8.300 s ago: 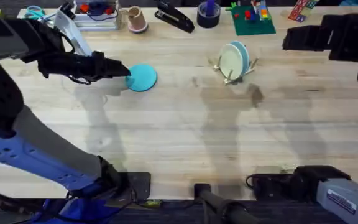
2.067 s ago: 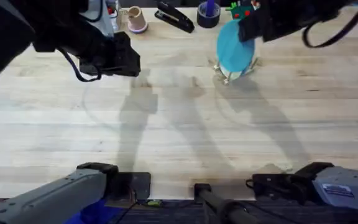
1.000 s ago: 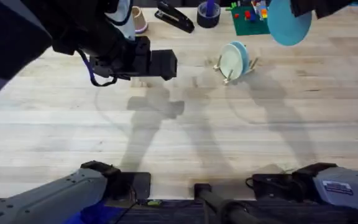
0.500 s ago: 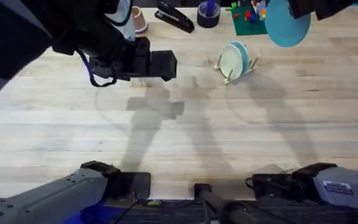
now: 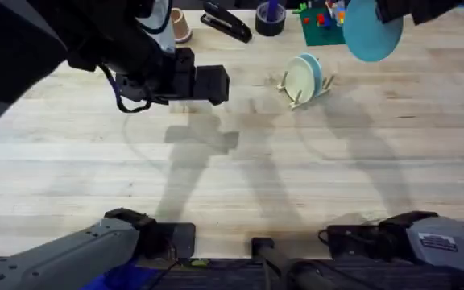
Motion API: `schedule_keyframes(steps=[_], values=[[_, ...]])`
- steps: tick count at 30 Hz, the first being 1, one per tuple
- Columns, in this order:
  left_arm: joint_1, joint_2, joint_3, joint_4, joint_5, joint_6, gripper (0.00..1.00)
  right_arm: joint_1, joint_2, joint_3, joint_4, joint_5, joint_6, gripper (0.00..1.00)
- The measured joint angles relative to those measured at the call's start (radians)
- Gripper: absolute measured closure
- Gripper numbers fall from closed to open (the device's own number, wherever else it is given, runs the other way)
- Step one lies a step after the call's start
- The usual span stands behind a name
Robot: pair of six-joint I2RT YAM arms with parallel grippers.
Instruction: Pick up the plates from the table one by one and place each into a slot on the dish rack.
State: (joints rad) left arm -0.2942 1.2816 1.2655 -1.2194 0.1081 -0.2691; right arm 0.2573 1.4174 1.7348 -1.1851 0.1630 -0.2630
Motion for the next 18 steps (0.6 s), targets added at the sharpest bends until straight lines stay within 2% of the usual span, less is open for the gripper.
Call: schedule_keyframes(steps=[8,18], values=[[0.000,0.000,0.000,0.000,0.000,0.000,0.006,-0.076,0.003,0.000,-0.001,-0.061,0.000,0.973],[0.000,0.000,0.000,0.000,0.000,0.000,0.006,-0.079,0.080,0.002,0.003,-0.112,-0.016,0.974]])
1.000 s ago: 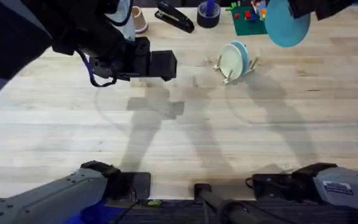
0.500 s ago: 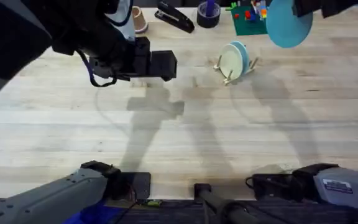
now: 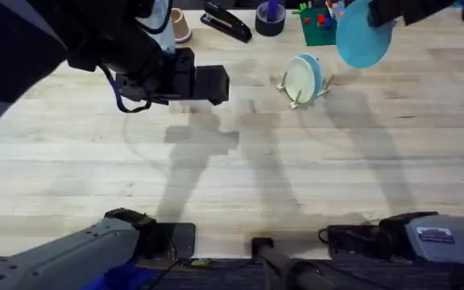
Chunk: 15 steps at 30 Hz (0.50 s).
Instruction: Pick up the plates from the table one by one and place each into a slot on the dish rack.
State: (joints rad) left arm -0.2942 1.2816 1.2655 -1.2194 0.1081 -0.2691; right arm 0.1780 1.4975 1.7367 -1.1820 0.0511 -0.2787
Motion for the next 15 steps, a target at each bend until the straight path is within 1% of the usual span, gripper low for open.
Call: schedule_keyframes(steps=[8,15], values=[[0.000,0.000,0.000,0.001,0.000,0.000,0.004,0.000,0.091,0.000,0.046,-0.008,-0.007,0.974],[0.000,0.000,0.000,0.001,0.000,0.000,0.006,0.000,0.145,0.000,0.060,-0.012,-0.007,0.973]])
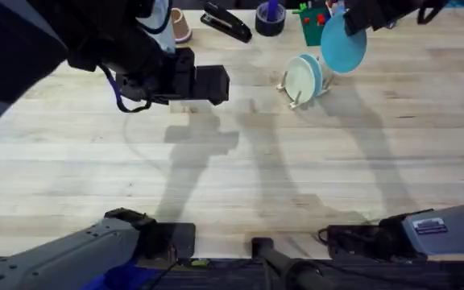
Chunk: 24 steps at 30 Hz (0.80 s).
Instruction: Pick up the plates from the table one by one and place each into a slot on the dish rack.
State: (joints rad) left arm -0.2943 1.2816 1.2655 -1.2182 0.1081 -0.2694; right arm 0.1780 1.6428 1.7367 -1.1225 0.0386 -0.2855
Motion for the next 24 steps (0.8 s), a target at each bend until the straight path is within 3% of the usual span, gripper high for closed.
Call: schedule_keyframes(steps=[24], values=[[0.000,0.000,0.000,0.007,0.000,0.000,0.006,0.000,0.083,0.000,0.023,-0.032,0.000,0.973]])
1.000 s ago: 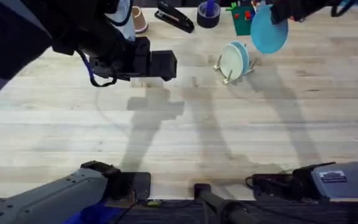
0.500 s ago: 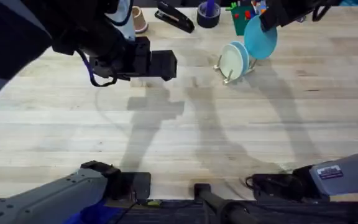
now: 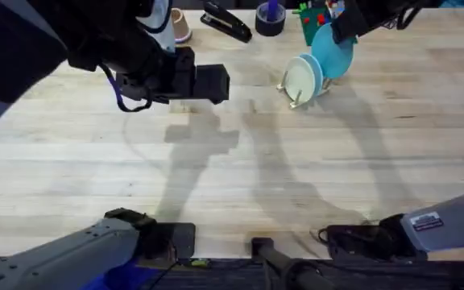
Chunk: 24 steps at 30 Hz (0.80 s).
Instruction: Pick up the plates from the table one by one and place each into a slot on the dish rack.
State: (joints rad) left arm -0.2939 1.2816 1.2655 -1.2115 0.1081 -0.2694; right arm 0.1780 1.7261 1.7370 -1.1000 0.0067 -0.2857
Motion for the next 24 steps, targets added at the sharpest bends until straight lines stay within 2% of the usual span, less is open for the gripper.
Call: schedule_keyframes(steps=[9,19,24], values=[[0.000,0.000,0.000,0.003,0.000,0.000,0.004,0.000,0.067,0.002,0.004,0.000,0.000,0.973],[0.000,0.000,0.000,0.003,0.000,0.000,0.005,0.000,0.085,0.003,0.012,-0.001,0.000,0.973],[0.000,0.000,0.000,0.003,0.000,0.000,0.005,0.000,0.147,0.005,0.014,-0.001,0.000,0.974]])
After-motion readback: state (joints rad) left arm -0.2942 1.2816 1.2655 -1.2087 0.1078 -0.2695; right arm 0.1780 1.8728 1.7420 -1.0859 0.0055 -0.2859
